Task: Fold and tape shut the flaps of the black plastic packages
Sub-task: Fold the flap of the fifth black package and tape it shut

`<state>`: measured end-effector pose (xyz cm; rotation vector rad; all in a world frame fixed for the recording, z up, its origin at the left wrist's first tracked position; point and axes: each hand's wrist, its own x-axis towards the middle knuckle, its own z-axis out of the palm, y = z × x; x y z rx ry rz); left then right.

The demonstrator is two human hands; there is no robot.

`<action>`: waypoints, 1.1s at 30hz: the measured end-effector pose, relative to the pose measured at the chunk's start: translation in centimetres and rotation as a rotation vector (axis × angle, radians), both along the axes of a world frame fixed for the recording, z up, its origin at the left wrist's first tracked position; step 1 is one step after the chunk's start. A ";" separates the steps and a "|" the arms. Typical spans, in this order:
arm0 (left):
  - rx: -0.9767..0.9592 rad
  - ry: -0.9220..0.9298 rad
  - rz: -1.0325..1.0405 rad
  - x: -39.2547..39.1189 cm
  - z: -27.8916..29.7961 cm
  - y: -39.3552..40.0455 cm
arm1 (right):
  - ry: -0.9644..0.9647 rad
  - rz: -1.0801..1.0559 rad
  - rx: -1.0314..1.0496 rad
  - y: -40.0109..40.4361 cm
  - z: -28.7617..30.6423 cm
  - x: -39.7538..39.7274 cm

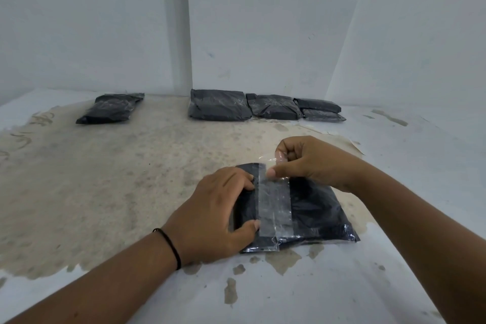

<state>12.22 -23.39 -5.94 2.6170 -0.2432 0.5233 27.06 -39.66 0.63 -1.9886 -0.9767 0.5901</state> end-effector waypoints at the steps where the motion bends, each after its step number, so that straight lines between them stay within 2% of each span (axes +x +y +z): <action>1: -0.004 0.009 0.004 -0.1 0.0 0.0 | -0.018 -0.007 -0.013 0.0 0.0 0.0; 10: -0.009 0.007 -0.002 -0.3 0.0 -0.1 | -0.109 -0.024 -0.078 0.5 -0.2 0.1; 17: 0.017 -0.004 0.000 -0.1 -0.1 0.0 | -0.069 0.015 -0.003 -0.2 1.6 -0.9; 25: 0.010 -0.018 0.001 -0.1 -0.2 0.0 | -0.017 0.171 0.054 -1.9 5.7 -4.0; 33: 0.025 -0.021 0.005 -0.1 -0.1 0.0 | 0.067 0.146 0.038 -1.3 3.3 -3.1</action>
